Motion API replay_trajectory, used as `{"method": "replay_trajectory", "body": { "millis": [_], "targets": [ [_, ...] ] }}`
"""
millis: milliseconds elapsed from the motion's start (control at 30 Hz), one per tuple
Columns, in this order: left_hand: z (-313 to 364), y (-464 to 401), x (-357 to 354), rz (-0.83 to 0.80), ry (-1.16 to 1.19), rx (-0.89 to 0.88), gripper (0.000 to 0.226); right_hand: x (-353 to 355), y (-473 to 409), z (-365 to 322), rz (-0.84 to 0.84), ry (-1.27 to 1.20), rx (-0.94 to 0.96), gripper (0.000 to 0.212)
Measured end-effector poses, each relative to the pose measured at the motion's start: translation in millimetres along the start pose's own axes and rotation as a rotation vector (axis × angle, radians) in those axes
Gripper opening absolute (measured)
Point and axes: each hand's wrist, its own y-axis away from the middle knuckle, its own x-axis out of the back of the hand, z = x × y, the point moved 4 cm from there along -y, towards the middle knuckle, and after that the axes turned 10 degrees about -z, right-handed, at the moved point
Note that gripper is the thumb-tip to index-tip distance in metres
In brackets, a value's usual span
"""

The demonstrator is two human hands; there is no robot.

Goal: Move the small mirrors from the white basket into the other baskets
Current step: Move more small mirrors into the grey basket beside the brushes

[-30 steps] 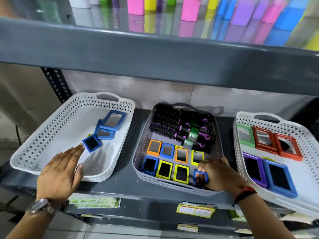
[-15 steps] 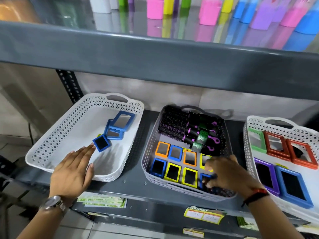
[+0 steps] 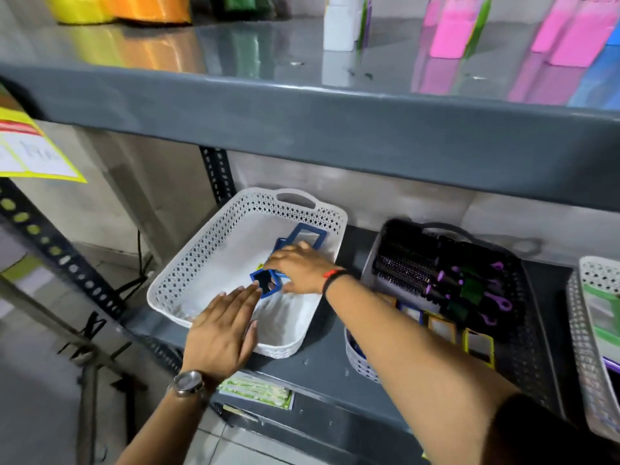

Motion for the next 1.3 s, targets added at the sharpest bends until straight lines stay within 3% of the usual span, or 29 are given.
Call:
{"method": "replay_trajectory", "body": {
  "millis": [133, 267, 400, 467, 567, 667, 867, 1000, 1100, 1233, 1300],
  "targets": [
    [-1, 0, 0, -0.010, -0.005, 0.006, 0.048, -12, -20, -8, -0.086, 0.044, 0.005, 0.062],
    [0, 0, 1, -0.027, 0.004, 0.011, 0.046, -15, -28, -8, -0.094, 0.026, -0.008, 0.024],
    [-2, 0, 2, -0.057, 0.002, 0.025, 0.046, -18, -31, -10, -0.065, 0.009, -0.018, 0.018],
    [-2, 1, 2, -0.067, 0.002, 0.027, 0.045, -17, -29, -7, -0.034, -0.053, -0.017, 0.037],
    [-4, 1, 1, -0.073, 0.006, 0.026, 0.045, 3, -8, 5, 0.087, -0.211, -0.046, 0.063],
    [-6, 2, 0, -0.070, 0.010, 0.027, 0.046, 21, 39, 32, 0.239, -0.361, -0.138, 0.073],
    [-4, 4, 1, -0.062, -0.018, 0.013, 0.051, -1, 204, 91, 0.546, -0.449, -0.482, 0.043],
    [-3, 3, 0, -0.101, -0.047, 0.015, 0.056, -49, 290, 86, 0.144, -0.587, -0.695, 0.061],
    [-1, 3, 1, -0.109, -0.047, 0.013, 0.057, -83, 309, 76, -0.098, -0.559, -0.744, 0.071],
    [1, 3, 2, -0.110, -0.048, 0.009, 0.059, -110, 307, 78, -0.068, -0.513, -0.741, 0.028],
    [1, 4, 2, -0.111, -0.050, 0.013, 0.058, -112, 305, 75, -0.088, -0.418, -0.773, 0.024]
  ]
}}
